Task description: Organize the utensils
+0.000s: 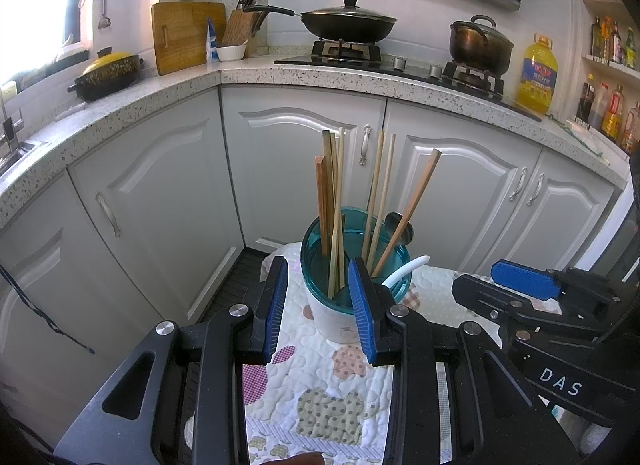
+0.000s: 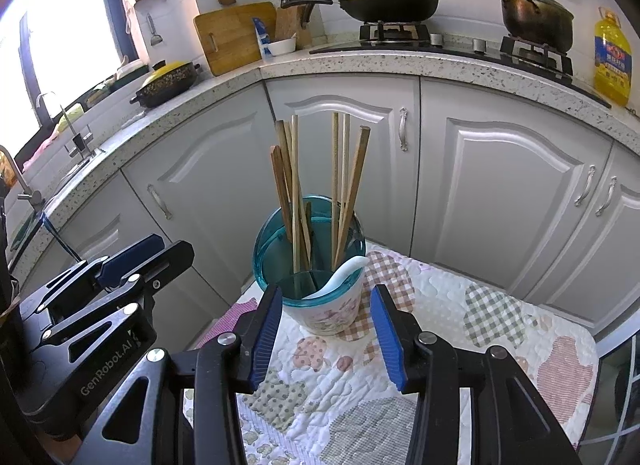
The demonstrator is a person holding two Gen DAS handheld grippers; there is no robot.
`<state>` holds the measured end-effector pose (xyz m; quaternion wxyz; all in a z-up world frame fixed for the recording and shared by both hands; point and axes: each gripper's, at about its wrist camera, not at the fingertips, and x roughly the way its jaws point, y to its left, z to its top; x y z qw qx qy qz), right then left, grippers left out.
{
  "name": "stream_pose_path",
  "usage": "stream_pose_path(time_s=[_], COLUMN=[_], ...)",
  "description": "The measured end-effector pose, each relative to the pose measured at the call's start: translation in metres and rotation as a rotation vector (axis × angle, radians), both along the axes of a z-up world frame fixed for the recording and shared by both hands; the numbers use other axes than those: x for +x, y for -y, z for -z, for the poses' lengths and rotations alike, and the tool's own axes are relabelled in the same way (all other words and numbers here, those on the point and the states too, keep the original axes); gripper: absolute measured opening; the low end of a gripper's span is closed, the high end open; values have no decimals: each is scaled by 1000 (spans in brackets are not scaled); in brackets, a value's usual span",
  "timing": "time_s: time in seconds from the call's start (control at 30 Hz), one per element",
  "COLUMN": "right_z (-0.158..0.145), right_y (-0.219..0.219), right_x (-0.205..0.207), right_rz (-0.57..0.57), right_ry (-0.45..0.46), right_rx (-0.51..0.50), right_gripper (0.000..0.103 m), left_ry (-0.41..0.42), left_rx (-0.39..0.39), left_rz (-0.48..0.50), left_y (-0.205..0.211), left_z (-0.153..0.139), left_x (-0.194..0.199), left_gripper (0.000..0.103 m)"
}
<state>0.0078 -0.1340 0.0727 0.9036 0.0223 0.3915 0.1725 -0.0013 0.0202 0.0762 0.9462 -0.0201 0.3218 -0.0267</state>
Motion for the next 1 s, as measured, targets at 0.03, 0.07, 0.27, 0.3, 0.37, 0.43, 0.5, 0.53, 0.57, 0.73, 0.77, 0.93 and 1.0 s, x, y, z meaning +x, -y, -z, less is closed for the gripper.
stream_pose_path(time_s=[0.03,0.07,0.27,0.3,0.37,0.43,0.5,0.53,0.57,0.73,0.77,0.93,1.0], right_z=[0,-1,-2,-2,-2,-1,-1,-1,-1,1,2,9,18], right_y=[0,1,0,0,0,-1,-1,-1,-1,-1,-1,4,12], right_x=[0,0,-1,-1,-1,-1,-1,-1,-1,0,0,2,3], right_rz=[2,4,3,2,0,-1,-2,-2,-2,-1,0,7,22], right_ry=[0,1,2,1,0,-1,-2,-3,-4,-12,-13,-21,-27], right_rx=[-2,-4,-12,-12,-12,-13,-13,-14,-15,-17,-17,-19,-22], right_gripper=[44,44,45,45,46,46,46,46,46,47,47,48,51], left_ry=[-3,-5,-8,-9,-10,-13,-14,-15,-15,-26,-28,-24,-23], left_rx=[-2,-4,-2,-2,-3,-4,-6,-6,-5,-10,-12,-19,-9], left_rz=[1,2,4,5,6,6,7,7,8,12,13,26,26], left_y=[0,0,1,1,1,0,1,1,1,1,1,2,1], left_z=[0,0,1,1,1,2,2,2,2,5,6,9,12], left_x=[0,0,-1,-1,-1,0,1,1,1,3,4,6,7], left_gripper=[30,30,30,30,30,30,30,30,30,30,30,30,30])
